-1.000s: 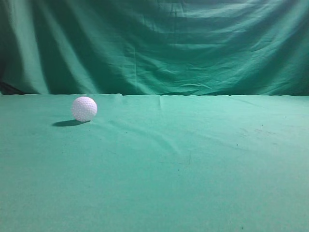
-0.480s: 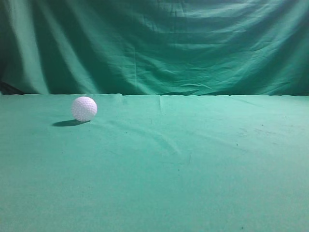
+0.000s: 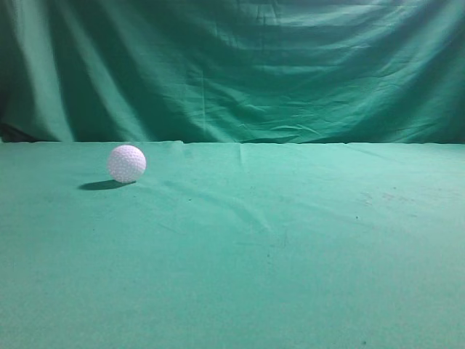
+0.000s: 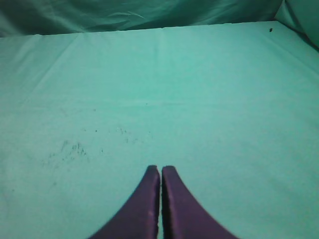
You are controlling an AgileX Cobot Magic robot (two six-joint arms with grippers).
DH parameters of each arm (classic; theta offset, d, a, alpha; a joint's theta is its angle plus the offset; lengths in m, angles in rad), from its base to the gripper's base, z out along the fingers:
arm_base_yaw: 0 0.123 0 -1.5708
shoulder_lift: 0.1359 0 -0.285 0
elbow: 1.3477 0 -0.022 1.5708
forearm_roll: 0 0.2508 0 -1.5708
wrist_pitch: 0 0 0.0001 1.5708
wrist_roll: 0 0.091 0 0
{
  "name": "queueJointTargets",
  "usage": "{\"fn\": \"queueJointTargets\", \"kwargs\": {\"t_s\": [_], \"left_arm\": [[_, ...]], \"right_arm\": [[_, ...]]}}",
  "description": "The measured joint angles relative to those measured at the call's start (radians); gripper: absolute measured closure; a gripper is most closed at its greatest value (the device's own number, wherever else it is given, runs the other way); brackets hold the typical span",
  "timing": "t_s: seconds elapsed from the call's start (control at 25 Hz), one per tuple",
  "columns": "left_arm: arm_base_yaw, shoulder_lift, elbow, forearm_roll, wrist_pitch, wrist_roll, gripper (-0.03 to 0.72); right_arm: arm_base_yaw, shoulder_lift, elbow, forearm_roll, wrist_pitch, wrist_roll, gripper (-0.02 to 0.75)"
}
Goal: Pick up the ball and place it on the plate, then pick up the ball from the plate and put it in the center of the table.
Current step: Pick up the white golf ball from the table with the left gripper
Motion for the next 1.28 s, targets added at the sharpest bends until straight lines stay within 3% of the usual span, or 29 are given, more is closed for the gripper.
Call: {"fn": "queueJointTargets", "kwargs": {"t_s": [0.28, 0.44, 0.6, 0.72, 0.96, 1.12, 1.28], "left_arm": [[0.0, 0.0, 0.0, -0.016, -0.291, -0.073, 0.688], [0.0, 0.025, -0.094, 0.012, -0.097, -0.12, 0.688], [0.0, 0.188, -0.24, 0.02, 0.076, -0.129, 0.688], [0.0, 0.331, -0.31, -0.029, 0.144, -0.129, 0.688], [0.0, 0.529, -0.332, -0.283, 0.08, -0.115, 0.688], [-0.008, 0.647, -0.407, -0.318, 0.176, 0.08, 0.688], [-0.082, 0.798, -0.518, -0.374, 0.319, 0.326, 0.688]], "right_arm": [[0.0, 0.0, 0.0, 0.0, 0.0, 0.0, 0.738], [0.0, 0.0, 0.0, 0.0, 0.0, 0.0, 0.738], [0.0, 0.0, 0.0, 0.0, 0.0, 0.0, 0.738], [0.0, 0.0, 0.0, 0.0, 0.0, 0.0, 0.738], [0.0, 0.0, 0.0, 0.0, 0.0, 0.0, 0.738], [0.0, 0.0, 0.0, 0.0, 0.0, 0.0, 0.738], [0.0, 0.0, 0.0, 0.0, 0.0, 0.0, 0.738]]}}
